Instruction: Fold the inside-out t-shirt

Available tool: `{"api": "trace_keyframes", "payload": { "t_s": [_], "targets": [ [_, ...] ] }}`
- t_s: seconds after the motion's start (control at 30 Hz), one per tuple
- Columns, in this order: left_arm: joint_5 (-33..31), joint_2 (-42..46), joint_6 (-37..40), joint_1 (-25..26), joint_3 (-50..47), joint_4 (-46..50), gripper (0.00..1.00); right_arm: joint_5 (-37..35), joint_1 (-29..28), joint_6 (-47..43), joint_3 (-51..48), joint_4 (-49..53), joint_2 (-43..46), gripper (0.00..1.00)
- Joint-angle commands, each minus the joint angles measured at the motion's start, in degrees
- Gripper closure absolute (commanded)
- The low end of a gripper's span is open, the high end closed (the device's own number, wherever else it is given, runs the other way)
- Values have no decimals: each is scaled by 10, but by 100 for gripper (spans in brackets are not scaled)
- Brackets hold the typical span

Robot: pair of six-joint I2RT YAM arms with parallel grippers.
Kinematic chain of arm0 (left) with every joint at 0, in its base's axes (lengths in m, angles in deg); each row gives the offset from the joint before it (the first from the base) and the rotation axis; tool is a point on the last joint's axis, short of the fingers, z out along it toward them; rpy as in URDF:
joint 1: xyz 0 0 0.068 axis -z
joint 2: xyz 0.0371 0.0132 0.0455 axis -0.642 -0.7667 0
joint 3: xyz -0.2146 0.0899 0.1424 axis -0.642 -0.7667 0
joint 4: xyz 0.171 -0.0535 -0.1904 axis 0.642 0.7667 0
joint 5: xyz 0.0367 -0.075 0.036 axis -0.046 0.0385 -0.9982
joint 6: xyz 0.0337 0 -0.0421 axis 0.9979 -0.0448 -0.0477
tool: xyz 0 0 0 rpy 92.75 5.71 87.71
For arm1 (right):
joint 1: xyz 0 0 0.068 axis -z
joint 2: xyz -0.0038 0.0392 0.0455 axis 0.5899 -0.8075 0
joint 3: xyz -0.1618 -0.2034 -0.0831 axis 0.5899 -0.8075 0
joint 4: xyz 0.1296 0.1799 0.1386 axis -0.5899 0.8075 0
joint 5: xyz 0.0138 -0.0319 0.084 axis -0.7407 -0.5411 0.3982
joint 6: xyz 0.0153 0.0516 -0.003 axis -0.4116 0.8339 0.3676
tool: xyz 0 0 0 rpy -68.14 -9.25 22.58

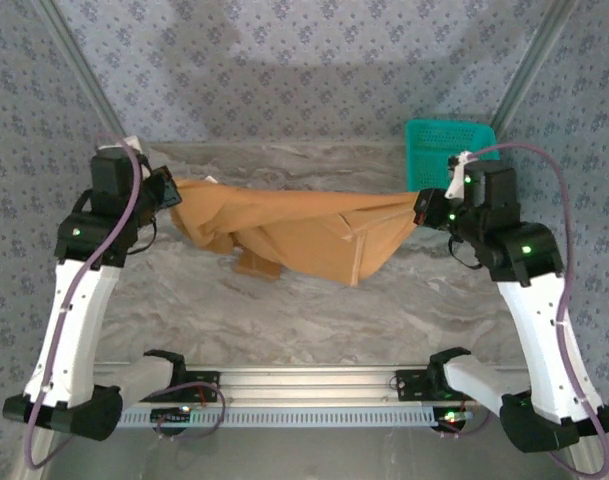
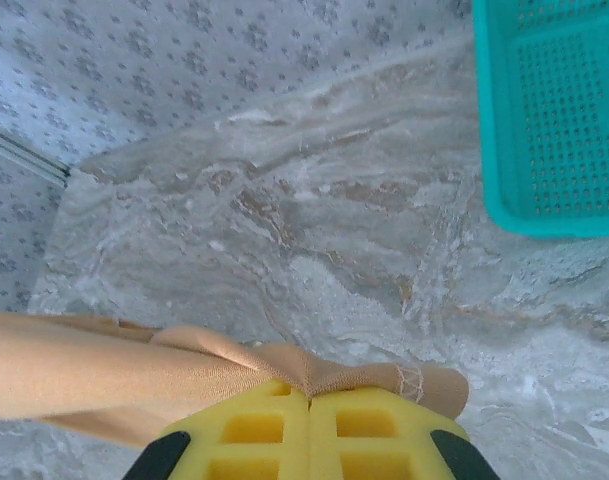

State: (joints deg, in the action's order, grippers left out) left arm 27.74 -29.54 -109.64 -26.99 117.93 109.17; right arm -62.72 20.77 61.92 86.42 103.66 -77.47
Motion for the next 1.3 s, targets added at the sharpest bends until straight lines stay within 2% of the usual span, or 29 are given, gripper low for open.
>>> {"api": "trace_keyframes", "payload": {
  "t_s": [0.0, 0.1, 0.2, 0.3, 0.4, 0.53, 0.6, 0.63, 0.67, 0.73, 0.9, 1.1, 1.27],
  "targets": [
    [29, 9, 4, -4, 27, 24, 100, -1, 12, -21, 45, 74, -4, 100],
    [58, 1, -12, -4, -7, -2, 100, 12, 15, -14, 30, 54, -21, 100],
    [95, -44, -26, -3, -65, -36, 100, 32, 21, -9, -18, 14, -60, 100],
    [126, -125, -33, -4, -111, -64, 100, 52, 39, -7, -69, -40, -129, 100],
    [125, -215, -41, -9, -139, -102, 100, 62, 68, -1, -91, -97, -230, 100],
    [138, -307, -52, -14, -135, -138, 99, 54, 78, -18, -43, -106, -360, 82],
    [152, -327, -57, -14, -136, -150, 81, 57, 69, -16, -49, -103, -382, 73],
    [157, -332, -58, -14, -141, -153, 69, 60, 62, -11, -64, -109, -383, 69],
    [158, -331, -60, -14, -147, -156, 60, 62, 53, -7, -85, -117, -378, 67],
    [157, -316, -64, -14, -169, -163, 49, 65, 29, 11, -139, -148, -360, 62],
    [153, -258, -62, -14, -221, -173, 48, 76, -23, 61, -225, -218, -354, 62],
    [147, -197, -59, -14, -279, -167, 49, 66, -65, 90, -216, -247, -412, 63],
    [142, -167, -58, -14, -311, -163, 49, 61, -79, 90, -198, -248, -456, 63]
  ]
}}
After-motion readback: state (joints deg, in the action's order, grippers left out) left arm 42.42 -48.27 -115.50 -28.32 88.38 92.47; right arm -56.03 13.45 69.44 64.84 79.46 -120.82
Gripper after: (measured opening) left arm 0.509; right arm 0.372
